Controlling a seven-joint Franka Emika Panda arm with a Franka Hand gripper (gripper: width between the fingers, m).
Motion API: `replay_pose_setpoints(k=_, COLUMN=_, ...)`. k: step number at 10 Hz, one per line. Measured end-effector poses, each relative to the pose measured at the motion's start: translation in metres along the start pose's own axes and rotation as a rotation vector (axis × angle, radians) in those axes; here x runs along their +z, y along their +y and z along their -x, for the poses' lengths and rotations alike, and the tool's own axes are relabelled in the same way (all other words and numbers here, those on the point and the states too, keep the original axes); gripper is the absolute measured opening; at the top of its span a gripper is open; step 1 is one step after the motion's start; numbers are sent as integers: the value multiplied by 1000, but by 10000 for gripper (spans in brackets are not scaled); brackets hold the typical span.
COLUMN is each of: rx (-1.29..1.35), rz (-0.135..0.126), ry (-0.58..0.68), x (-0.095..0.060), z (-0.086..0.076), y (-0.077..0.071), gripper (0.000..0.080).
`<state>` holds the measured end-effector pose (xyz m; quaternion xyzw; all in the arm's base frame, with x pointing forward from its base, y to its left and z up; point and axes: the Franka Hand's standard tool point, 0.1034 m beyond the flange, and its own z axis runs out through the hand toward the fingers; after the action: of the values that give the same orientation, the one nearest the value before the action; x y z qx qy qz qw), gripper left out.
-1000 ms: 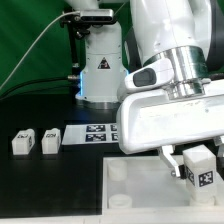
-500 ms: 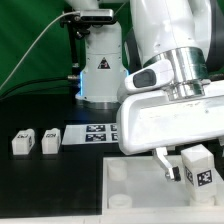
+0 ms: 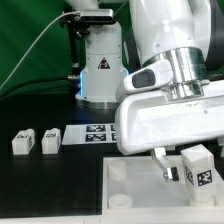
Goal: Assemble one leg
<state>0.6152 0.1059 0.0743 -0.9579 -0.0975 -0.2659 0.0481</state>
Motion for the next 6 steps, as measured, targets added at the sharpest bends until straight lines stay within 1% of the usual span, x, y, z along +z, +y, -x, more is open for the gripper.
replay_pose_setpoints(k=1, rx=-7, rz=-10, ry=-54, x=-13, z=-9, y=0, gripper=649)
replay_pose_setpoints(k=2, rx=-9, rz=-10, ry=-54, x=-22, z=-24, y=1, gripper=649)
replay_pose_setpoints(k=3, rx=-8, rz=-14, ry=-71, x=-22, z=-31, y=3, gripper=649)
replay_pose_setpoints(k=4, rx=-3, rz=-43, ry=-195, x=-19, z=-28, y=1, gripper=649)
replay_pose_setpoints(k=5, rx=2, rz=-68, ry=-300, x=-20, z=-34, y=-1, gripper=649)
replay_pose_setpoints(k=6, rx=5, rz=-89, ry=-388, x=-17, z=-34, y=-3, gripper=649)
